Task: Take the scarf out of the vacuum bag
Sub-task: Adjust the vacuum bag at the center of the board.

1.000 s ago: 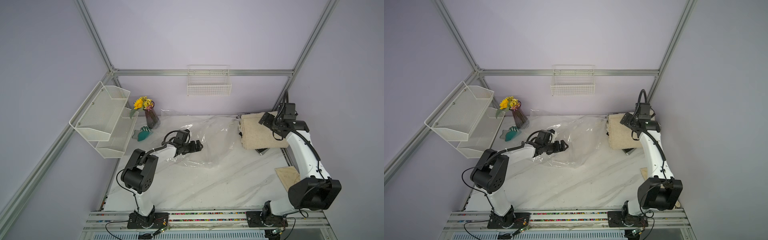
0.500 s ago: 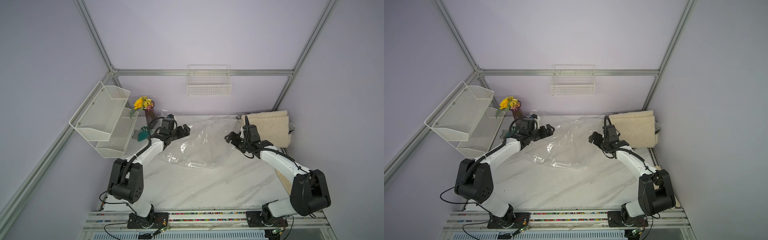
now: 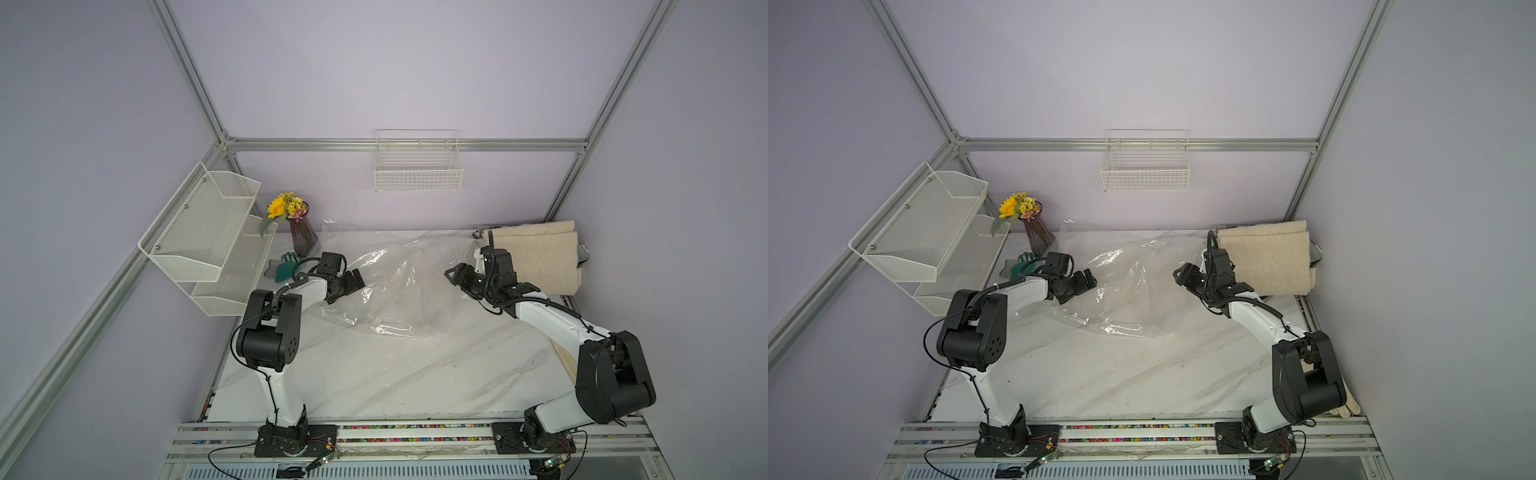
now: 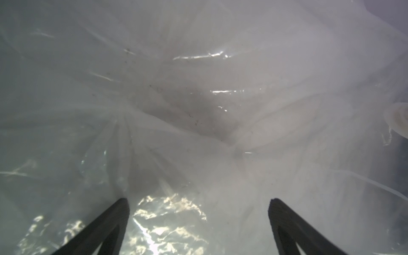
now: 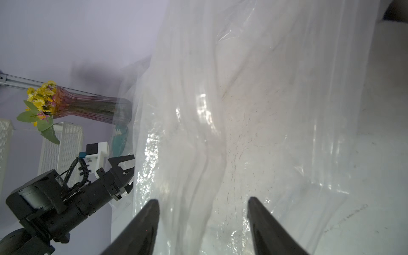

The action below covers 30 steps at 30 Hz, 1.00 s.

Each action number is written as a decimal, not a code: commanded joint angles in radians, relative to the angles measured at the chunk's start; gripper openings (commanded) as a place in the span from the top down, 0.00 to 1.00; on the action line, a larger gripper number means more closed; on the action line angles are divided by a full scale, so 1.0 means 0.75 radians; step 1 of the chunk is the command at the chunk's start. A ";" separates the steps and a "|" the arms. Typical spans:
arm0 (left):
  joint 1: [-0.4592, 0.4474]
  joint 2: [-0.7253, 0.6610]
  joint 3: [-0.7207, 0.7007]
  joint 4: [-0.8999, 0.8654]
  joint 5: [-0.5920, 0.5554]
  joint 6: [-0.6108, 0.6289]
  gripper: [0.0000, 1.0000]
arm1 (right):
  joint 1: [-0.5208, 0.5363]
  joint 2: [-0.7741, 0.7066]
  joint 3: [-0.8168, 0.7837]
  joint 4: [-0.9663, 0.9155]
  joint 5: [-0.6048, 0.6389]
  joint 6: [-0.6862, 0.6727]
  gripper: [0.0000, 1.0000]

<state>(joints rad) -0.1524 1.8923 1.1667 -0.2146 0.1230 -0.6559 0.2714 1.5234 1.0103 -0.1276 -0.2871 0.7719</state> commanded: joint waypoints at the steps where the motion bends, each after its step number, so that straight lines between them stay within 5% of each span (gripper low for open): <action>1: 0.017 0.031 -0.029 0.019 -0.006 -0.052 0.00 | 0.009 0.015 0.054 -0.017 -0.017 -0.002 0.52; 5: 0.021 0.040 -0.032 0.006 -0.018 -0.060 0.00 | 0.008 0.003 0.056 -0.070 0.018 -0.004 0.90; 8: 0.025 0.049 -0.029 -0.001 -0.013 -0.067 0.00 | 0.010 -0.014 0.054 -0.162 0.055 -0.013 1.00; 17: 0.053 0.058 -0.007 -0.037 -0.002 -0.083 0.00 | 0.007 0.082 0.008 -0.591 0.146 -0.153 1.00; 30: 0.069 0.052 0.013 -0.067 0.022 -0.074 0.00 | 0.001 0.332 -0.027 -0.694 0.389 -0.284 1.00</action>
<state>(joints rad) -0.1127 1.8996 1.1706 -0.1959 0.1421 -0.6971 0.2749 1.7344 1.0073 -0.5549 -0.1059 0.6033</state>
